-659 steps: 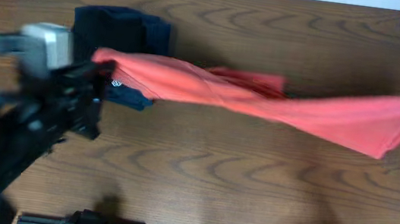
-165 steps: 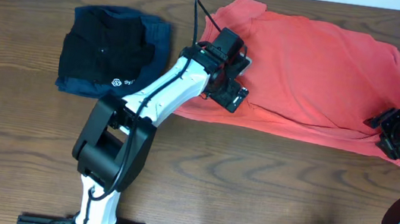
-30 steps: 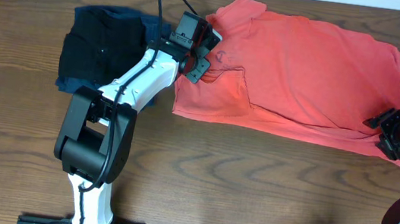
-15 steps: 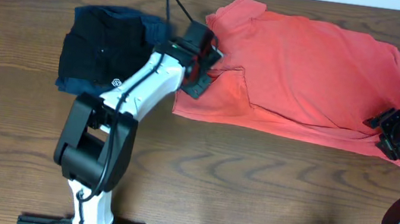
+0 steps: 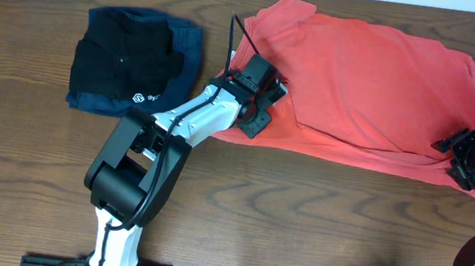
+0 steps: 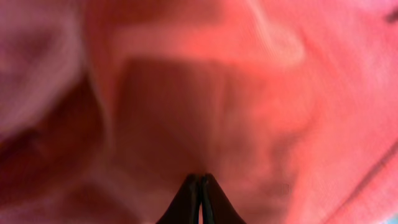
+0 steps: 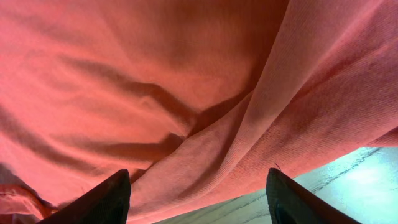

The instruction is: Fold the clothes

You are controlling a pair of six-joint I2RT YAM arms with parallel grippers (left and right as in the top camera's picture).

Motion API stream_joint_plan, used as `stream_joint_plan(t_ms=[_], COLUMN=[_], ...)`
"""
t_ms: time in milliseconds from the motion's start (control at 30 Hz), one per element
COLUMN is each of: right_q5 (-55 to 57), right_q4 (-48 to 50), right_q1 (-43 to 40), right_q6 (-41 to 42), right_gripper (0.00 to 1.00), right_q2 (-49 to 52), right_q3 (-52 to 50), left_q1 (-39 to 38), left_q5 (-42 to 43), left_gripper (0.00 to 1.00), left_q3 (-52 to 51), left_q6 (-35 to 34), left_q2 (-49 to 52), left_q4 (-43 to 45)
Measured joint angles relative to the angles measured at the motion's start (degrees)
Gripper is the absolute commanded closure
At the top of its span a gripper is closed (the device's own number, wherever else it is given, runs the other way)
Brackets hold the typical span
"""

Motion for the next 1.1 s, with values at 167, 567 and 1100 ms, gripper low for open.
stream_joint_plan(t_ms=[167, 567, 1100], right_q5=[-0.02, -0.02, 0.13], right_q4=[0.0, -0.07, -1.03], right_q1=[0.0, 0.0, -0.17], right_q6=[0.0, 0.0, -1.07], right_gripper=[0.32, 0.33, 0.3], right_q2=[0.0, 0.0, 0.0], right_q3=[0.0, -0.02, -0.04], left_q1=[0.0, 3.26, 5.95], left_q5=[-1.42, -8.57, -5.73], left_gripper=[0.94, 0.94, 0.38], left_q3=[0.0, 0.0, 12.94], left_q6=[0.02, 0.04, -1.51], left_q2=[0.0, 1.75, -2.21], left_q4=[3.08, 15.17, -9.01])
